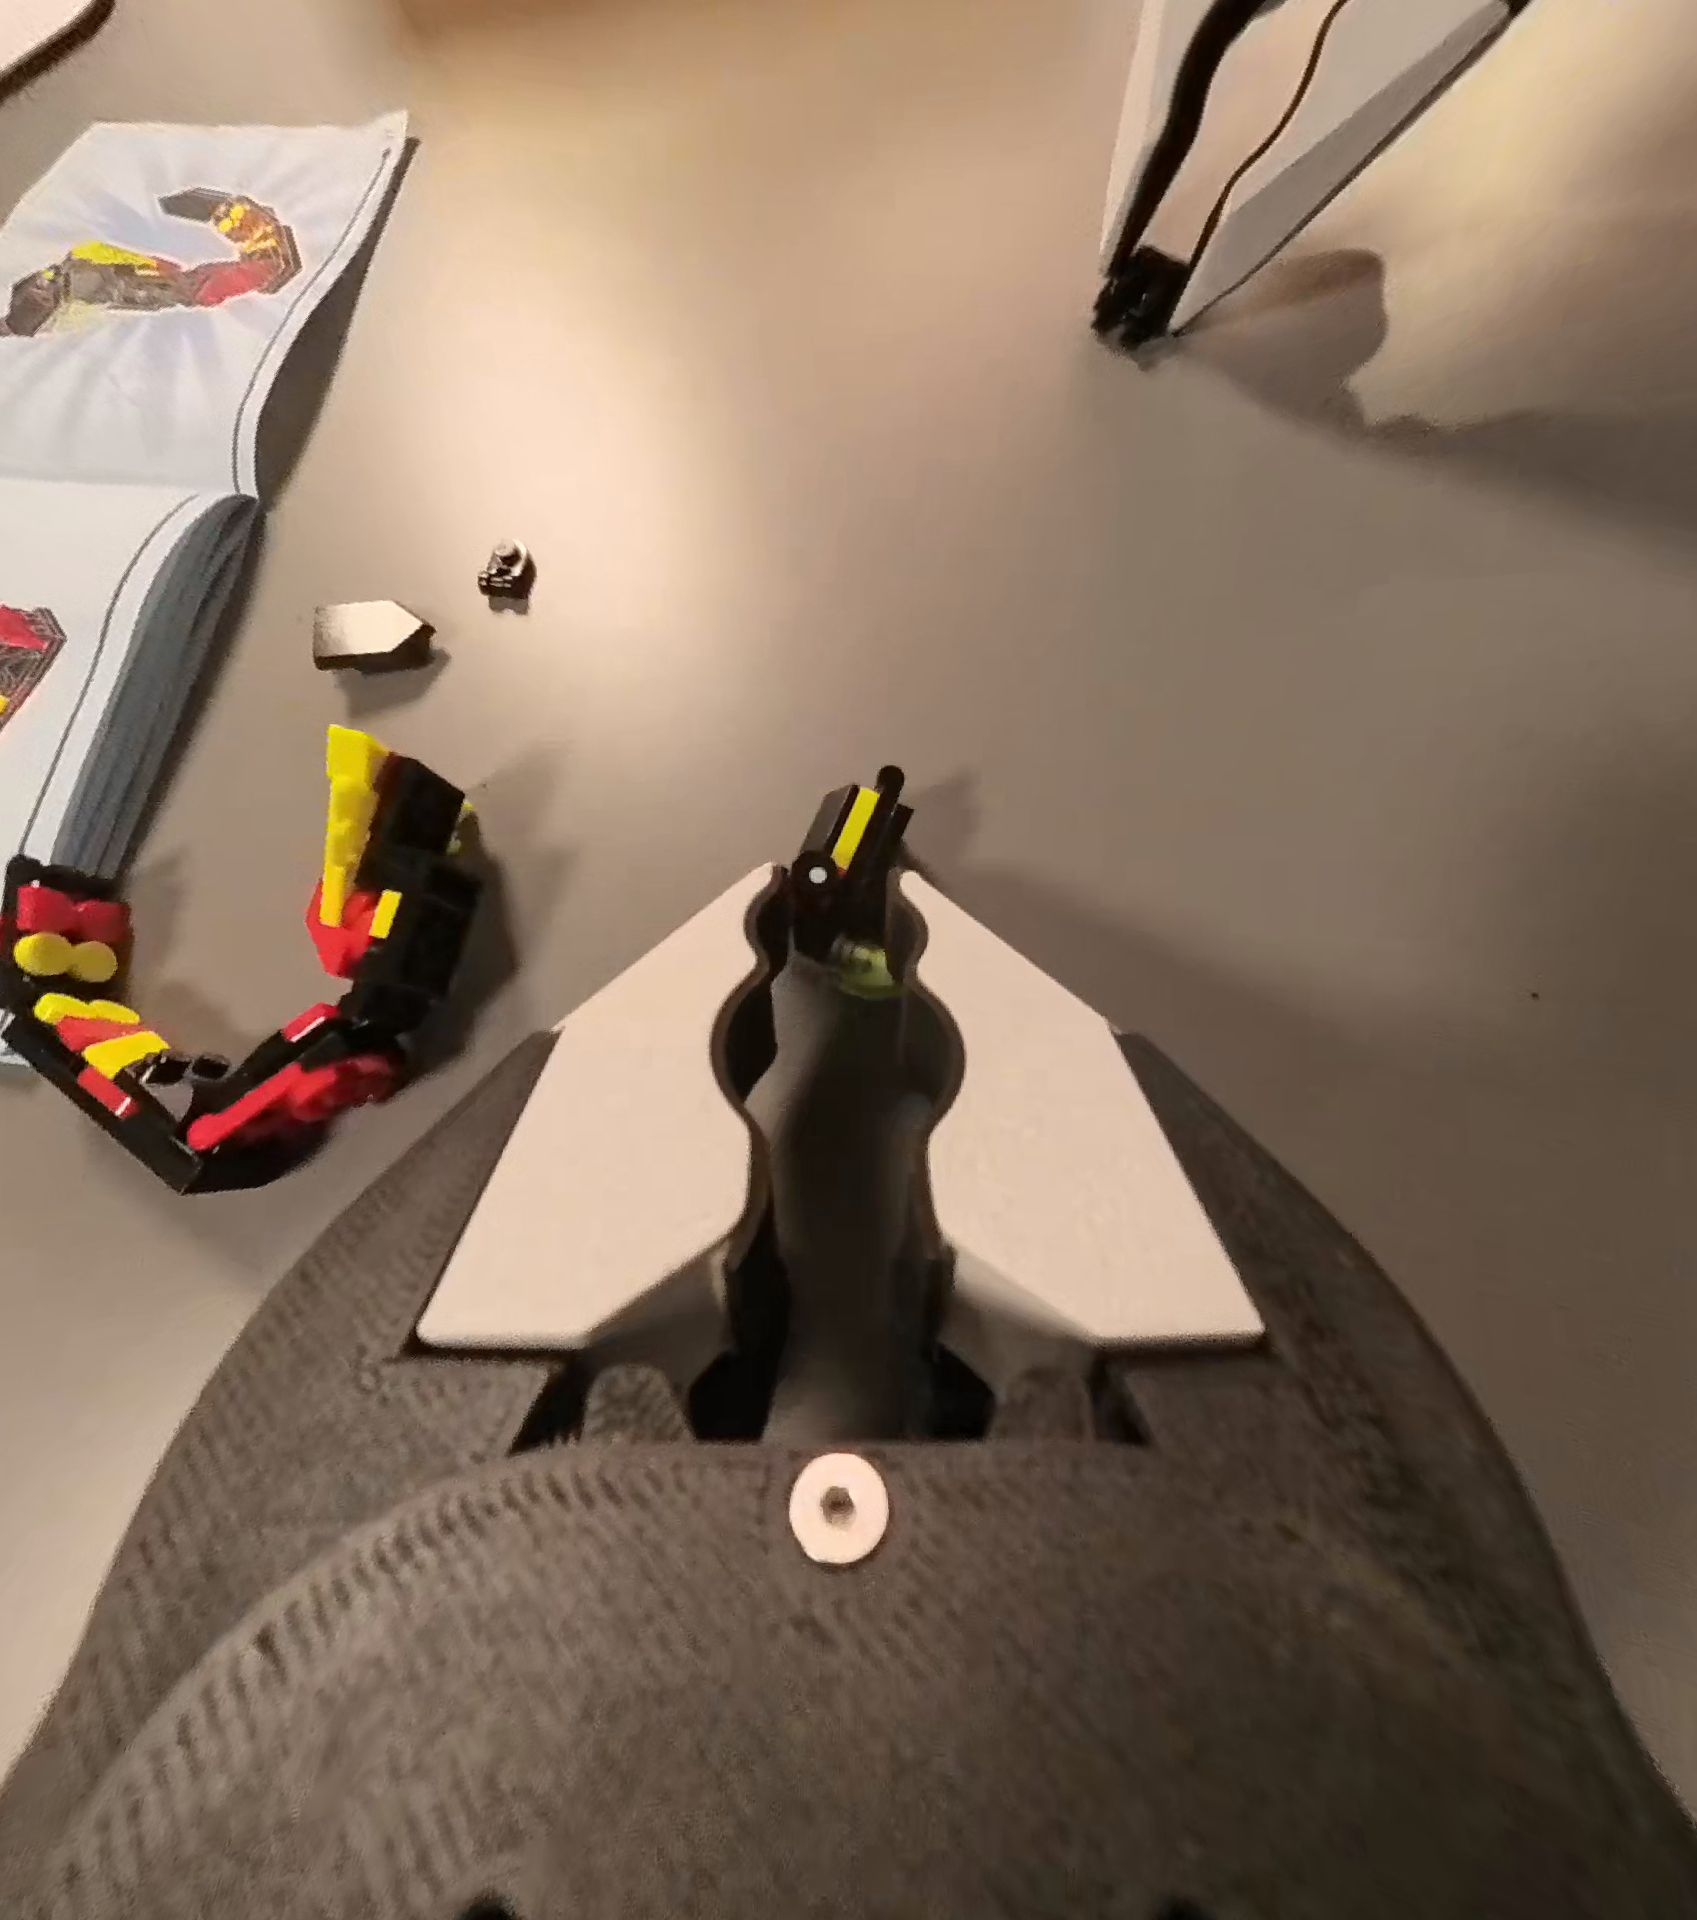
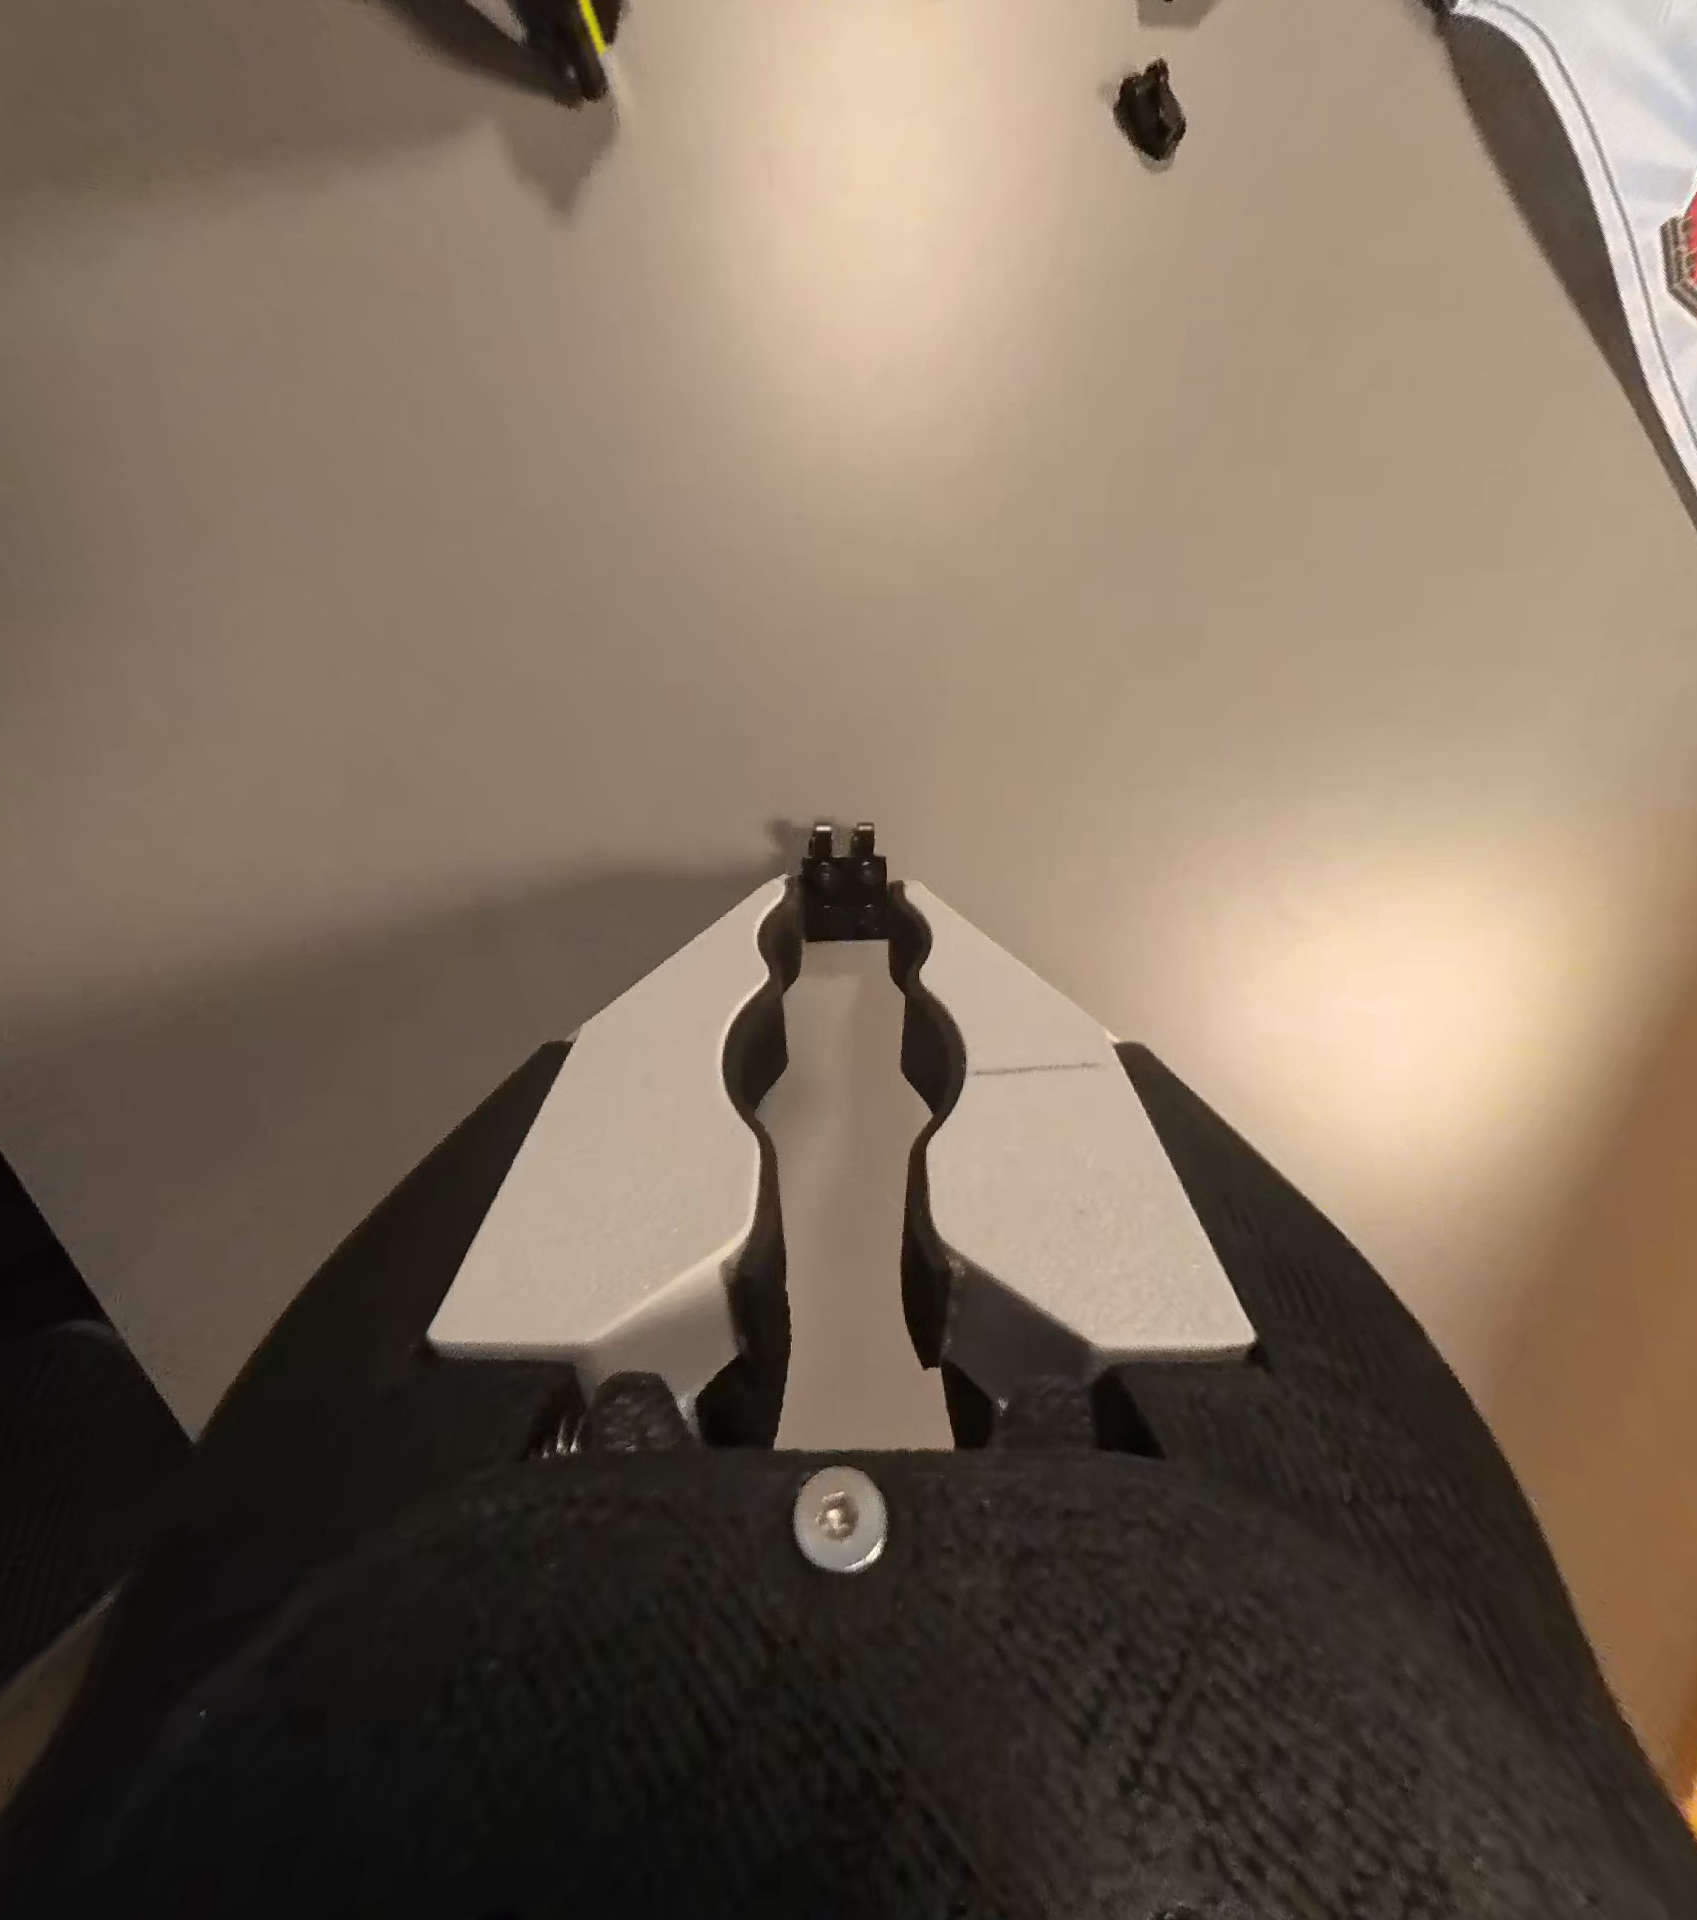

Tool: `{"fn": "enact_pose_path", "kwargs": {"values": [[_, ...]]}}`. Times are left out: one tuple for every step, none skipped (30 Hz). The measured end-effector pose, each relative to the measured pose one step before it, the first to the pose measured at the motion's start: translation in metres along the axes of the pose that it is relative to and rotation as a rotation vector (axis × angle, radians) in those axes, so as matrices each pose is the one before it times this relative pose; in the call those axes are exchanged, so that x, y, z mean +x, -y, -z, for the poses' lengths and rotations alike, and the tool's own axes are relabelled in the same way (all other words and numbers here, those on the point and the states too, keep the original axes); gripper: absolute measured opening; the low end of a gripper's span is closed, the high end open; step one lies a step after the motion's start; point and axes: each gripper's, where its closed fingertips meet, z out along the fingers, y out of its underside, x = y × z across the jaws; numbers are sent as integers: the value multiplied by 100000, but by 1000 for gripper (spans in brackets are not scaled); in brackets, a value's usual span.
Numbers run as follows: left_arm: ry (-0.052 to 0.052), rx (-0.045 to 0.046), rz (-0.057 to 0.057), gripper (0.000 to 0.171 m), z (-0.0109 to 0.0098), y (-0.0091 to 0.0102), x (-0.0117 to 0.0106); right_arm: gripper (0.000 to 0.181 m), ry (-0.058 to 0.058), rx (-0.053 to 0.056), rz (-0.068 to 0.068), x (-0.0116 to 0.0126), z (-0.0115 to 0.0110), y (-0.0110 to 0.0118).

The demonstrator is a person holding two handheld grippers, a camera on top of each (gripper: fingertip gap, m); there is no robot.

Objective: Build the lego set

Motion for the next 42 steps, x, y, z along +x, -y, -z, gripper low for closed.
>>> {"fn": "enact_pose_path", "kwargs": {"values": [[-119,-43,440,17,-11,3,6,14,117,464,-209,-67,-38,84],[84,-75,404,20,-15,-10,-34,14,22,456,-222,-62,-41,89],[394,11,486,27,1,-5,-81,14,-75,578,-157,-37,-48,82],[-464,400,2,32,44,45,47,14,-116,651,-196,-34,-53,92],[-72,868,172,36,90,110,7,14,-156,564,-229,-16,-48,97],[192,1180,309,40,125,159,-40,14,-336,647,-168,-16,-58,104],[-172,1514,155,44,170,243,-1,14,-300,729,-178,-44,-64,121],[456,2100,237,47,228,341,-82,14,40,819,-220,-109,-76,146],[752,2446,316,49,257,432,-142,14,-175,1085,17,-109,-75,200],[665,2631,540,50,270,472,-127,14,-688,1580,392,-76,-65,311],[494,3006,1118,50,264,533,-95,14,-760,1980,637,-86,-61,387],[-416,3318,1683,50,230,573,21,14,-845,2162,625,-84,-56,480],[-1433,3370,2045,50,188,575,163,14,-893,2475,596,-85,-55,581],[-1934,3173,2218,50,148,526,223,14,-1149,3031,778,-83,-29,757],[-1880,2651,2348,50,128,419,171,14,-1237,3335,1265,-105,-34,866],[-1491,2051,2560,49,119,300,53,14,-1579,3165,1817,-76,-41,885],[-837,1975,2836,49,181,256,-143,14,-2017,2692,2478,-18,-58,837],[-74,2459,3283,47,268,319,-341,14,-2591,2337,3113,67,-71,802],[120,3566,3766,46,399,487,-463,14,-3253,2175,3409,188,-60,752],[-266,4295,4359,44,488,600,-467,14,-3403,2166,3253,231,-64,716],[-931,4293,4726,43,503,640,-413,14,-3077,1987,2953,207,-97,662],[-1880,3760,4686,42,448,585,-241,14,-2894,2100,2968,142,-112,661],[-2772,2868,4266,41,365,471,-51,14,-2969,2579,3119,105,-126,694],[-2797,1899,3623,39,236,319,45,14,-2778,2649,3174,40,-158,683],[-2768,896,2734,38,91,125,159,14,-2412,2265,3426,-33,-179,607],[-2883,-196,1918,36,-57,-61,287,14,-2468,2188,3667,-39,-196,568],[-2816,-1154,1313,36,-212,-248,363,14,-2339,2261,3747,-53,-176,585],[-3050,-1886,748,35,-336,-389,476,14,-2223,2177,3770,-58,-151,574],[-2582,-2267,390,35,-400,-448,441,14,-1743,1880,3793,-90,-124,546],[-1277,-2213,55,34,-410,-455,290,14,-1480,1632,3780,-112,-112,532],[-642,-2026,-306,34,-378,-390,210,14,-1205,1336,3923,-118,-83,497],[-622,-1302,-608,34,-307,-260,213,14,-1292,1138,3896,-73,-63,444],[-777,-654,-371,34,-227,-150,222,14,-930,1086,3929,-115,-44,421],[-1146,-81,216,32,-182,-54,236,14,-426,987,4026,-170,-19,384],[-1657,-32,635,31,-149,-45,278,14,-906,802,4039,-92,-23,350],[-1266,-426,701,28,-132,-91,191,14,-912,493,4095,-76,-32,279],[-461,-521,240,25,-90,-103,72,14,-808,388,4003,-70,-17,247],[-62,-590,-346,23,-57,-106,37,14,-824,213,3583,-36,-23,183],[-396,-532,-798,19,-24,-75,103,14,-432,-11,2919,-65,-26,121],[-1352,-620,-1188,10,-43,-73,275,14,-78,-486,2016,-81,-52,0],[175,-828,-1377,6,-55,-88,100,14,57,-130,783,-76,-33,-11],[2248,-762,-3187,6,-1,-67,-162,15,321,1352,-1473,-54,33,118]]}}
